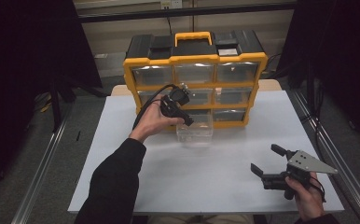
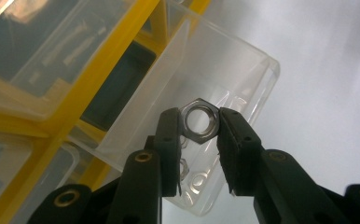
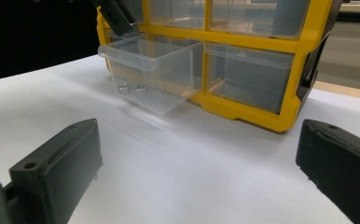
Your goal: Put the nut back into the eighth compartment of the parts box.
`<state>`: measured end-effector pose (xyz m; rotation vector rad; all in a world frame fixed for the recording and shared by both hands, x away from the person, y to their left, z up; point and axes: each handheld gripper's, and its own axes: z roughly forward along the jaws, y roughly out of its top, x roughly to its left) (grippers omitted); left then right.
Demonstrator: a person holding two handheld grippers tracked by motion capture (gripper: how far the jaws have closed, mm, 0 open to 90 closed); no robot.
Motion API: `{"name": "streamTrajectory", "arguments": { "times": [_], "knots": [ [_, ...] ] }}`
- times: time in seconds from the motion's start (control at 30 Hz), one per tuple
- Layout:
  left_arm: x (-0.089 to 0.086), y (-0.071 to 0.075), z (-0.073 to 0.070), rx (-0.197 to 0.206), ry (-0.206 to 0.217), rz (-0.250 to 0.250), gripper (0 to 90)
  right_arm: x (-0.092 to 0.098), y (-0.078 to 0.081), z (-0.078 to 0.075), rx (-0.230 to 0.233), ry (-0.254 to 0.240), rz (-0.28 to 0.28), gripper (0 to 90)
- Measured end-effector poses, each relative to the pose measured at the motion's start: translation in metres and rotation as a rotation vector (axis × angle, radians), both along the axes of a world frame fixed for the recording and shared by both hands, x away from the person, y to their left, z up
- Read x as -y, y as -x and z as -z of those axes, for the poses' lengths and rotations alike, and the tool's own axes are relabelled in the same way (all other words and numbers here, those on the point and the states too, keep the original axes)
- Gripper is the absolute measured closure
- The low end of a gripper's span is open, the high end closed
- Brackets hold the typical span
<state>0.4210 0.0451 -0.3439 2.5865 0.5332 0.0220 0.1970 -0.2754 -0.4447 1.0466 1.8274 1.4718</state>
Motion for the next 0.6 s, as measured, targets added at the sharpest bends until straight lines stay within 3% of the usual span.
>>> {"name": "streamTrajectory", "arguments": {
  "times": [0.1, 0.23, 0.47, 0.53, 0.6],
  "knots": [
    [0.002, -0.001, 0.004, 0.006, -0.005, 0.028, 70.2, 0.0, 0.0, 0.0, 0.001, 0.002, -0.001, 0.3],
    [0.002, -0.003, 0.01, 0.013, -0.017, 0.019, 70.2, 0.001, 0.001, 0.0, -0.002, -0.002, 0.002, 0.3],
    [0.002, -0.007, 0.019, -0.011, -0.01, -0.009, 70.2, 0.0, 0.0, 0.0, -0.002, 0.0, 0.0, 0.3],
    [0.001, -0.01, 0.021, -0.006, -0.031, 0.005, 70.2, 0.0, 0.0, 0.0, -0.003, -0.001, 0.002, 0.3],
    [0.001, -0.01, 0.024, -0.001, -0.024, -0.024, 70.2, 0.0, 0.0, 0.0, -0.003, -0.003, 0.0, 0.3]
  ]
}}
